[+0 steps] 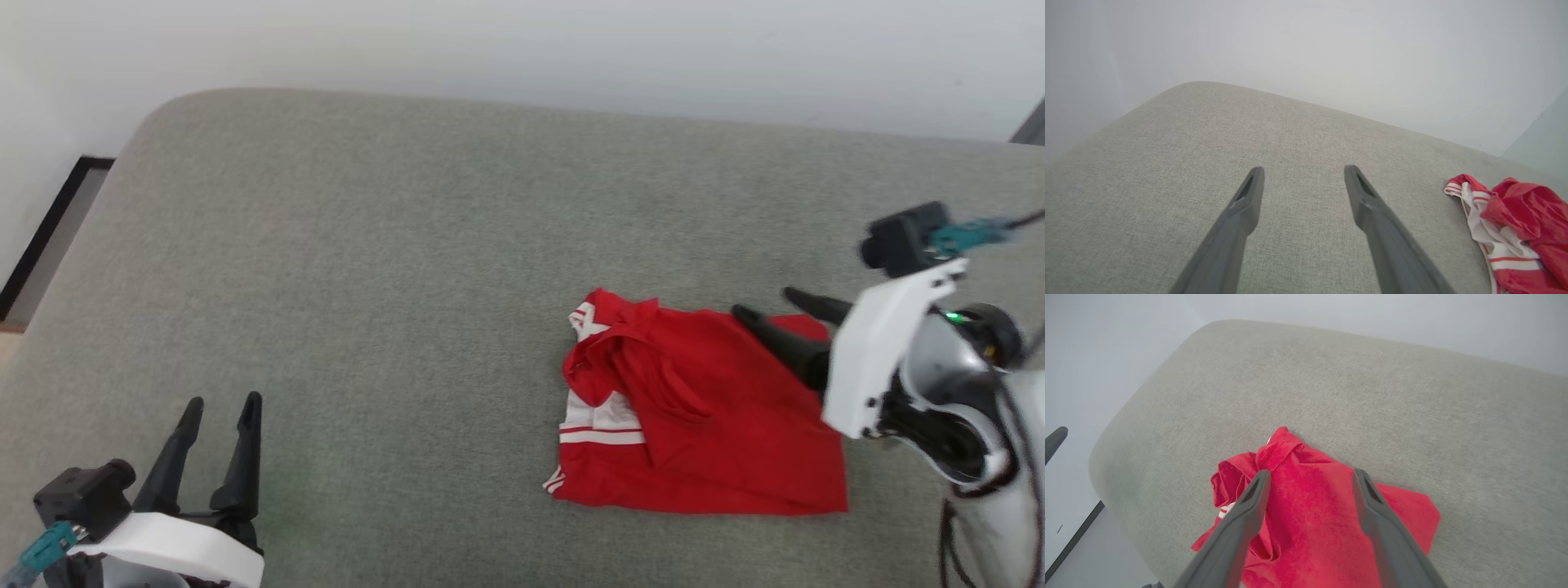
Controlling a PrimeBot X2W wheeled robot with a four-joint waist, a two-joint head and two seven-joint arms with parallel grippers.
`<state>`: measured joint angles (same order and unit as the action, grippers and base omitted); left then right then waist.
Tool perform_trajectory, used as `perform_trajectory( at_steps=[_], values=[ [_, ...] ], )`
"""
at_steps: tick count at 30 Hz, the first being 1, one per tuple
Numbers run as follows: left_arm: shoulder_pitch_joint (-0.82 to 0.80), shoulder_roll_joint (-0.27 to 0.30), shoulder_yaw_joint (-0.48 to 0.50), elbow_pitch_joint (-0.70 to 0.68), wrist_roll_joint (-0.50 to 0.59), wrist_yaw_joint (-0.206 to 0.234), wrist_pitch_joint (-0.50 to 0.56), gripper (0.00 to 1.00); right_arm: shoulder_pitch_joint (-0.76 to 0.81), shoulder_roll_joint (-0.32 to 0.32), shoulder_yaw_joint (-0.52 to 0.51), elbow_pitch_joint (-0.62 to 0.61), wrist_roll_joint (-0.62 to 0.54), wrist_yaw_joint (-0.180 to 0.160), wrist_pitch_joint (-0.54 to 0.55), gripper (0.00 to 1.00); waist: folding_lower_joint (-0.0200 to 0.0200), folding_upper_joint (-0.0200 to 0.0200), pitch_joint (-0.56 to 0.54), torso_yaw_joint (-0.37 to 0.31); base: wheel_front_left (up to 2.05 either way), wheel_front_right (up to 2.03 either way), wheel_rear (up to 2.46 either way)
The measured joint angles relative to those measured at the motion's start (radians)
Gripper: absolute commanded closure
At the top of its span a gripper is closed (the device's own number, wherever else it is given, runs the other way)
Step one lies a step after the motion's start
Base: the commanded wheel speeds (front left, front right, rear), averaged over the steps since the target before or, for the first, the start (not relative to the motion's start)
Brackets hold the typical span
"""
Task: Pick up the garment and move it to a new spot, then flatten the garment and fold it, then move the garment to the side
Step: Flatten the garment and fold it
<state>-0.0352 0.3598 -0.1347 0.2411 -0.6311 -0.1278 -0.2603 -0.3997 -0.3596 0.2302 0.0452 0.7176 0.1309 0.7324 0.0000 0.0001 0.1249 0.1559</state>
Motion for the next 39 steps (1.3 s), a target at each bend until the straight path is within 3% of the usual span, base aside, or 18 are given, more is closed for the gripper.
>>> perform_trajectory(
  at_steps=[8,18,31,39],
  values=[
    [0.035,0.011,0.037,-0.009,0.014,0.000,0.000,0.00,0.132,-0.003,-0.139,-0.069,-0.032,0.000,-0.119,0.00,0.0000,0.0000,-0.039,-0.057,0.00,0.00,0.00],
    [0.097,0.019,0.076,-0.030,0.047,0.000,0.000,0.00,0.297,0.000,-0.215,-0.079,-0.086,0.000,-0.366,0.00,-0.0001,0.0000,-0.100,-0.116,0.00,0.00,0.00],
    [0.167,-0.008,0.136,-0.056,0.142,0.000,-0.001,0.00,0.434,-0.031,-0.185,0.069,-0.167,0.000,-0.790,0.00,0.0000,0.0000,-0.165,-0.152,0.00,0.00,0.00],
    [0.185,-0.013,0.146,-0.068,0.148,0.000,-0.001,0.00,0.445,-0.027,-0.139,0.174,-0.161,0.000,-0.889,0.00,0.0000,0.0000,-0.181,-0.156,0.00,0.00,0.00]
  ],
)
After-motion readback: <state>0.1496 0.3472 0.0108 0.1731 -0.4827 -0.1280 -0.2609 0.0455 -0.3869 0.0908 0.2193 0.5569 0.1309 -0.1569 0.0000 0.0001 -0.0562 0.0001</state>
